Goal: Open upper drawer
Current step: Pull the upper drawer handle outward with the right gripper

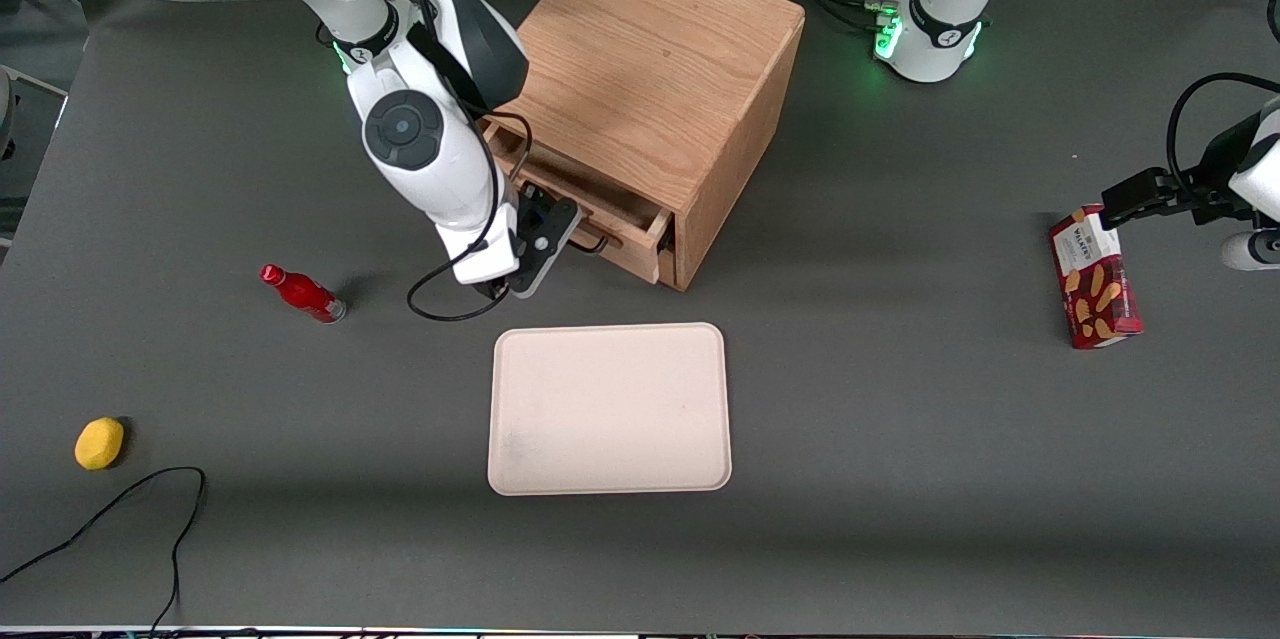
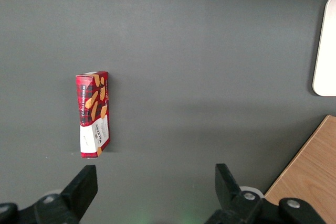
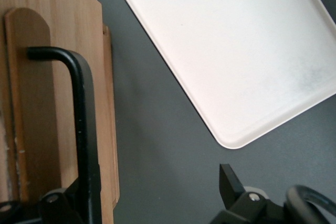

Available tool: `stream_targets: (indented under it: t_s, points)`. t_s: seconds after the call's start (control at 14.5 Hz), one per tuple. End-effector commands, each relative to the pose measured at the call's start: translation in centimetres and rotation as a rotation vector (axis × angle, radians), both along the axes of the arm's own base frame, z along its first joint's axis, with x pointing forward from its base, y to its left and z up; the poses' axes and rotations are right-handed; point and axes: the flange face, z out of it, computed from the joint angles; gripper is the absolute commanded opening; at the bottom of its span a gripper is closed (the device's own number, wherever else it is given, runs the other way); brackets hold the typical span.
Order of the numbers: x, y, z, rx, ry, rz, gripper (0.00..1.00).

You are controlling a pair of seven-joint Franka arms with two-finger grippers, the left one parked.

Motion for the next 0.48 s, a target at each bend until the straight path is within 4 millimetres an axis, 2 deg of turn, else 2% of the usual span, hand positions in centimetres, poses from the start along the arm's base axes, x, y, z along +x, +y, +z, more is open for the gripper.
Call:
stream_targets:
  t_s: [0.0, 0.28, 0.41]
  points:
    - [1.47, 0.19, -0.02, 0.010, -0.007, 0.000, 1.00]
    - [1.88, 0.23, 0.04, 0.039, 0.010, -0.023, 1.00]
    - [2.10, 0.28, 0.80, 0.048, 0.003, -0.019, 1.00]
